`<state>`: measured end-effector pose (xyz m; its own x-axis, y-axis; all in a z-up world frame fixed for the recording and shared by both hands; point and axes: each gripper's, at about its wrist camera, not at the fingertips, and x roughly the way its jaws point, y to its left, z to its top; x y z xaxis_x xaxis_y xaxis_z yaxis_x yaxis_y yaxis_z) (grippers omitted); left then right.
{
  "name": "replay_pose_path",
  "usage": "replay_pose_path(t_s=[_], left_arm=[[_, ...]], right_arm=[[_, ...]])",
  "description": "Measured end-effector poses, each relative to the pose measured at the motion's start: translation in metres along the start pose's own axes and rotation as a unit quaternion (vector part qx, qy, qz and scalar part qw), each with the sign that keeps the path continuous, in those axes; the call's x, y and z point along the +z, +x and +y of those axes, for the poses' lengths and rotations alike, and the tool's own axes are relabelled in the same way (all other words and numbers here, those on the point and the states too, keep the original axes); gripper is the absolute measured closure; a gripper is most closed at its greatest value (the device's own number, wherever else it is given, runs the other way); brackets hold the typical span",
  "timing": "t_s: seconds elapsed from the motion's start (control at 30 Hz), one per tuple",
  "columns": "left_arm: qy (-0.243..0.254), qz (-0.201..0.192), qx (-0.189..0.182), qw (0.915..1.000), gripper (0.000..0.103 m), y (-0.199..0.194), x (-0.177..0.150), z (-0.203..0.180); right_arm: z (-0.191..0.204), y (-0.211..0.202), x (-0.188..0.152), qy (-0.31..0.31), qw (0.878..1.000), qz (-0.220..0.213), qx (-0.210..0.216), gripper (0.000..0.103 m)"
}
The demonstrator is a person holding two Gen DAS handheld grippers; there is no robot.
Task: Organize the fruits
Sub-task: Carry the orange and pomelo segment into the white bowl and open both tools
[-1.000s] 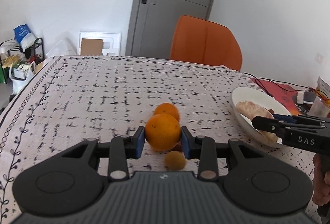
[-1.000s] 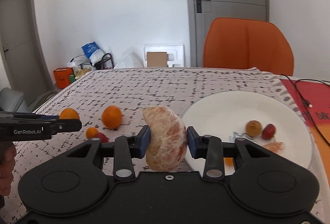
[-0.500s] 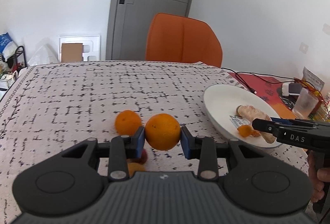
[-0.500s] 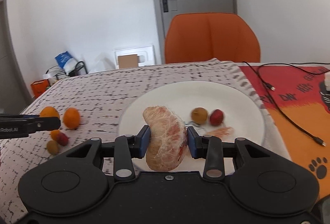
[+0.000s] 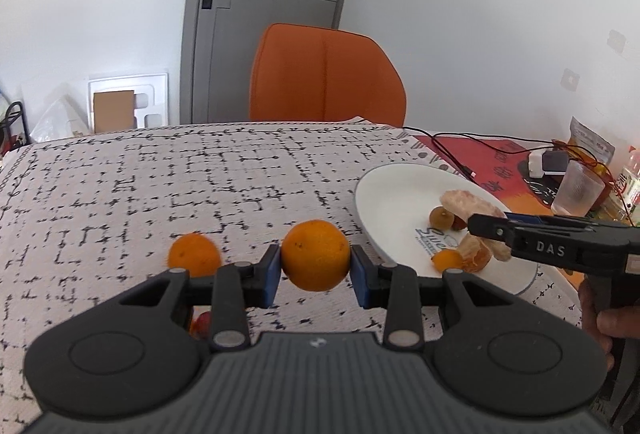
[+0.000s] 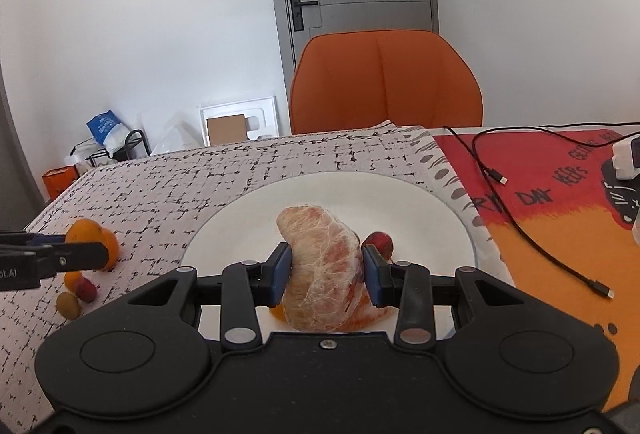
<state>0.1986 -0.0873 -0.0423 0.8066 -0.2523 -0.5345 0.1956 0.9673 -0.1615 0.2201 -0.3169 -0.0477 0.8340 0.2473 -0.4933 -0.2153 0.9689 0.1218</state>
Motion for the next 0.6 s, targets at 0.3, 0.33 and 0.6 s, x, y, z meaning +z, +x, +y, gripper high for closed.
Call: replay_pose_path(t_s=[0.3, 0.33, 0.6], left_arm=[[0.026, 0.005, -0.014, 0.9995, 0.068, 0.017, 0.011, -0.025], [0.028, 0.005, -0.016, 0.9995, 0.068, 0.018, 0.012, -0.028], [0.05, 0.01, -0.038, 0.998, 0.068, 0.03, 0.017, -0.053]], right_arm=[[-0.011, -0.012, -0.004, 0.022, 1.0, -0.019, 0.005, 0.047], [-0.015, -0.016, -0.005, 0.027, 0.999, -0.019, 0.006, 0.047], [-0.034, -0.034, -0.012, 0.055, 0.998, -0.025, -0.003, 0.047]])
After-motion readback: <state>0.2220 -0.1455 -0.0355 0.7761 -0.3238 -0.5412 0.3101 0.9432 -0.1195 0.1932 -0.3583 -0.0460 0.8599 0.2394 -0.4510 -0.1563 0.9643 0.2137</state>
